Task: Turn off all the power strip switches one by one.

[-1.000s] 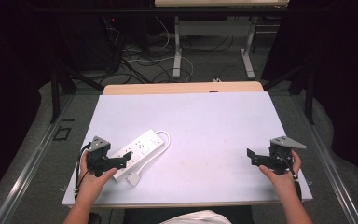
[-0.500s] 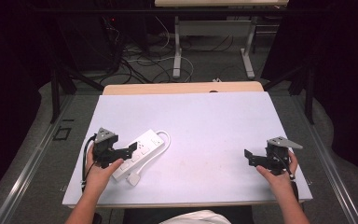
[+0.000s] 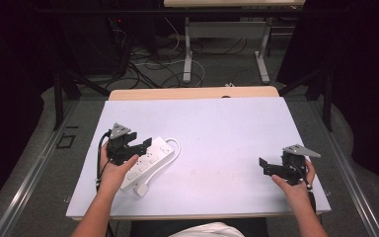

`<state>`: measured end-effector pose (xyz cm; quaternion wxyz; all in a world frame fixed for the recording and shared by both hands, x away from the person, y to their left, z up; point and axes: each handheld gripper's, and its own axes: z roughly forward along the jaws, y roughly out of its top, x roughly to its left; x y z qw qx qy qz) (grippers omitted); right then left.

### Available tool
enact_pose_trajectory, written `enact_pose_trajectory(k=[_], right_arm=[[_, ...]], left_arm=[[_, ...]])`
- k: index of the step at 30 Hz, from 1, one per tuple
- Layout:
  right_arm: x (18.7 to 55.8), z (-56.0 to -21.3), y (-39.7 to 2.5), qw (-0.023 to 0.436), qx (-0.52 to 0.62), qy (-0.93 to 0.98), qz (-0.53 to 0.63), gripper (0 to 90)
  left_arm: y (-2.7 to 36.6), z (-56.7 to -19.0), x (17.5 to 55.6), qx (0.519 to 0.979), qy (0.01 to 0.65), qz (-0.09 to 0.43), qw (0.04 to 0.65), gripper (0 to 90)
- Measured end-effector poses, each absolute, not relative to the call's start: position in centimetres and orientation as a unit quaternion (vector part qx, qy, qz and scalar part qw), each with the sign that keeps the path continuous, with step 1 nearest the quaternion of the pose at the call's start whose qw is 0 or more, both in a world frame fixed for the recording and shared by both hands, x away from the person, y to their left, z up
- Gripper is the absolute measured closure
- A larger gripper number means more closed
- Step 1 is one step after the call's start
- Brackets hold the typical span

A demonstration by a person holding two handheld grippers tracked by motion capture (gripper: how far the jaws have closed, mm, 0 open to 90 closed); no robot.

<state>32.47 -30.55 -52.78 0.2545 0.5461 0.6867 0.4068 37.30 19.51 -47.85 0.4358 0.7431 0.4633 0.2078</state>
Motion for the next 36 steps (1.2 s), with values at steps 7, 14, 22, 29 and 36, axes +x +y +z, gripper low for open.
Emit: enact_pose_trajectory(k=[7,14,22,29,36], right_arm=[[32.6,-53.0,-30.6,0.252,0.552,0.68,0.411,4.5],[32.6,-53.0,-30.7,0.245,0.552,0.684,0.41,4.9],[32.7,-53.1,-30.7,0.241,0.552,0.684,0.411,5.8],[32.7,-53.1,-30.8,0.238,0.551,0.685,0.413,6.2],[32.7,-53.2,-30.9,0.236,0.554,0.684,0.412,6.7]], left_arm=[[17.5,-48.0,38.4,0.76,0.45,0.225,0.412,40.5],[16.2,-48.4,39.2,0.774,0.444,0.208,0.401,48.5],[15.7,-48.5,40.0,0.787,0.446,0.182,0.385,60.9],[14.9,-48.6,40.8,0.799,0.449,0.178,0.358,78.0],[14.0,-49.2,41.4,0.813,0.443,0.166,0.339,89.6]])
